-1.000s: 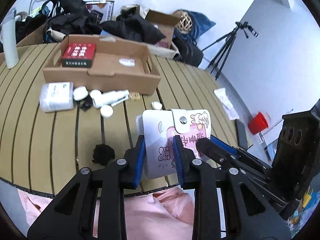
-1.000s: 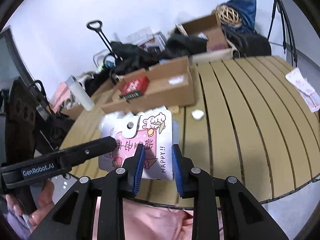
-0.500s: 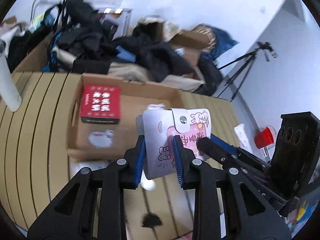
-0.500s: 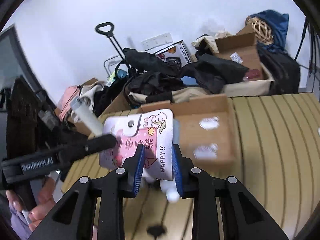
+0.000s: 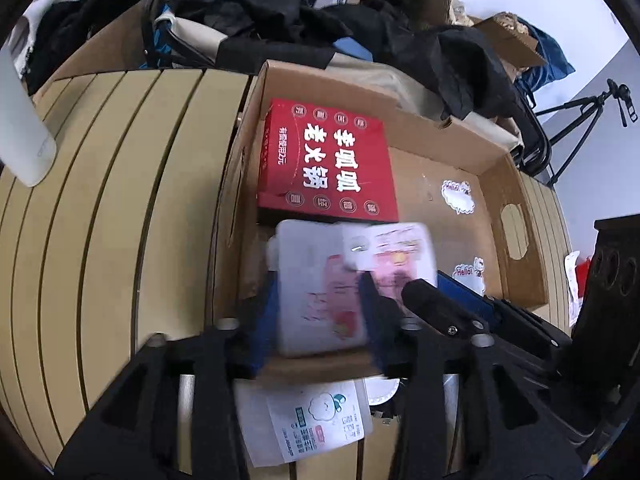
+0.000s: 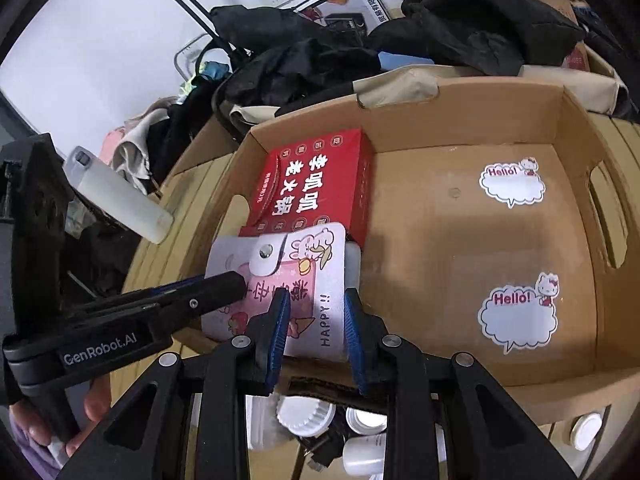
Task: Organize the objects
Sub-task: 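Lift the pink pouch into the tray beside the red box, release, then reach the right tool to the white plastic jug and grasp it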
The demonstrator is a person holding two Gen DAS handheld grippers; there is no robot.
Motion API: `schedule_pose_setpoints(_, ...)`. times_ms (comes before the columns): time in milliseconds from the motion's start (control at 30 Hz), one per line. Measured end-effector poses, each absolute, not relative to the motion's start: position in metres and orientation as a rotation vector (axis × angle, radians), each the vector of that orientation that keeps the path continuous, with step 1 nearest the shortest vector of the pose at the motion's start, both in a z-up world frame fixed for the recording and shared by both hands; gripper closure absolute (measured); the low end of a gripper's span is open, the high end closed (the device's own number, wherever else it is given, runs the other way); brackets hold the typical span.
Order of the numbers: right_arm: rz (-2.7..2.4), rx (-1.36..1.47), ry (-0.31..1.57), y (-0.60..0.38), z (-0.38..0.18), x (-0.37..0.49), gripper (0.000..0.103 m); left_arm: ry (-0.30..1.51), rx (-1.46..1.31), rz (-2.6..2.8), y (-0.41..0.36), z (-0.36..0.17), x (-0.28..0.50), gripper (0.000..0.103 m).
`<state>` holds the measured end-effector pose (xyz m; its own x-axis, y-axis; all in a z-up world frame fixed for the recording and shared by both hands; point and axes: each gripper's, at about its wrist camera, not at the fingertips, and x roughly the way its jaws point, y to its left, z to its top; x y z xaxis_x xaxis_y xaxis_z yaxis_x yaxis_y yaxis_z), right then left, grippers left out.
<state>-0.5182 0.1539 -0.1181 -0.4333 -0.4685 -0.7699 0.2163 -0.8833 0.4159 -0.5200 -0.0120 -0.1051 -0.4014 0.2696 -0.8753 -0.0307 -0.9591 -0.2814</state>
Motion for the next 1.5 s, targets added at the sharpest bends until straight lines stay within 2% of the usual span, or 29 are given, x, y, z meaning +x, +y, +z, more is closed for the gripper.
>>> schedule_pose_setpoints(33, -2.334, 1.364, -0.34, 0.152, -0.115, -0.516, 0.073, -0.291, -1.575, 2.501, -0.012, -0.098, -0.516, 0.058)
schedule_pose_setpoints(67, -2.349, 1.36, -0.295, 0.151, -0.109, -0.513, 0.073, -0.252, -1.542, 2.521, -0.011, -0.09, -0.511, 0.051)
schedule_pose_setpoints(100, -2.382, 1.35, -0.241, 0.151, -0.101, -0.509, 0.067, -0.207, -1.498, 2.541, -0.01, -0.076, -0.502, 0.043)
schedule_pose_setpoints(133, -2.423, 1.325, -0.19, 0.153, -0.09, -0.503, 0.054, -0.175, -1.471, 2.564, -0.009, -0.064, -0.496, 0.039)
schedule_pose_setpoints(167, -2.461, 1.292, -0.154, 0.157, -0.076, -0.495, 0.045, -0.148, -1.441, 2.588, -0.01, -0.051, -0.488, 0.029)
schedule_pose_setpoints(200, -2.49, 1.269, -0.13, 0.165, -0.062, -0.487, 0.023, -0.13, -1.4, 2.613, -0.012, -0.032, -0.477, 0.018)
schedule_pose_setpoints(233, -2.5, 1.256, -0.121, 0.171, -0.049, -0.482, 0.01, -0.117, -1.37, 2.632, -0.015, -0.017, -0.468, 0.012)
schedule_pose_setpoints(267, -2.508, 1.243, -0.114, 0.183, -0.033, -0.473, 0.01, -0.099, -1.344, 2.651, -0.016, -0.003, -0.458, 0.005)
schedule_pose_setpoints(300, -2.523, 1.238, -0.093, 0.193, -0.019, -0.464, 0.01, -0.072, -1.315, 2.673, -0.018, 0.014, -0.443, 0.001)
schedule_pose_setpoints(400, -2.601, 1.237, -0.003, 0.225, 0.019, -0.432, 0.01, -0.018, -1.27, 2.709, -0.02, 0.045, -0.403, 0.001)
schedule_pose_setpoints(533, -2.688, 1.174, -0.02, 0.262, 0.058, -0.373, 0.01, 0.016, -1.202, 2.734, -0.015, 0.068, -0.346, 0.0)
schedule_pose_setpoints(700, -2.713, 1.114, -0.01, 0.271, 0.08, -0.317, 0.01, -0.02, -1.16, 2.735, -0.011, 0.078, -0.284, 0.0)
schedule_pose_setpoints(833, -2.735, 1.052, 0.027, 0.277, 0.092, -0.265, 0.01, 0.033, -1.103, 2.767, -0.006, 0.085, -0.232, 0.0)
schedule_pose_setpoints(1033, -2.746, 0.982, 0.054, 0.281, 0.082, -0.188, 0.01, -0.029, -0.961, 2.771, -0.013, 0.084, -0.155, 0.0)
schedule_pose_setpoints(1233, -2.711, 0.985, 0.051, 0.268, 0.038, -0.116, 0.01, -0.064, -0.978, 2.835, -0.021, 0.034, -0.09, 0.0)
schedule_pose_setpoints(1400, -2.643, 1.056, 0.018, 0.252, -0.001, -0.093, 0.01, 0.021, -1.032, 2.758, -0.01, 0.007, -0.078, 0.0)
schedule_pose_setpoints(1500, -2.641, 1.069, 0.047, 0.247, -0.008, -0.094, 0.01, -0.013, -1.011, 2.759, -0.01, 0.005, -0.078, 0.0)
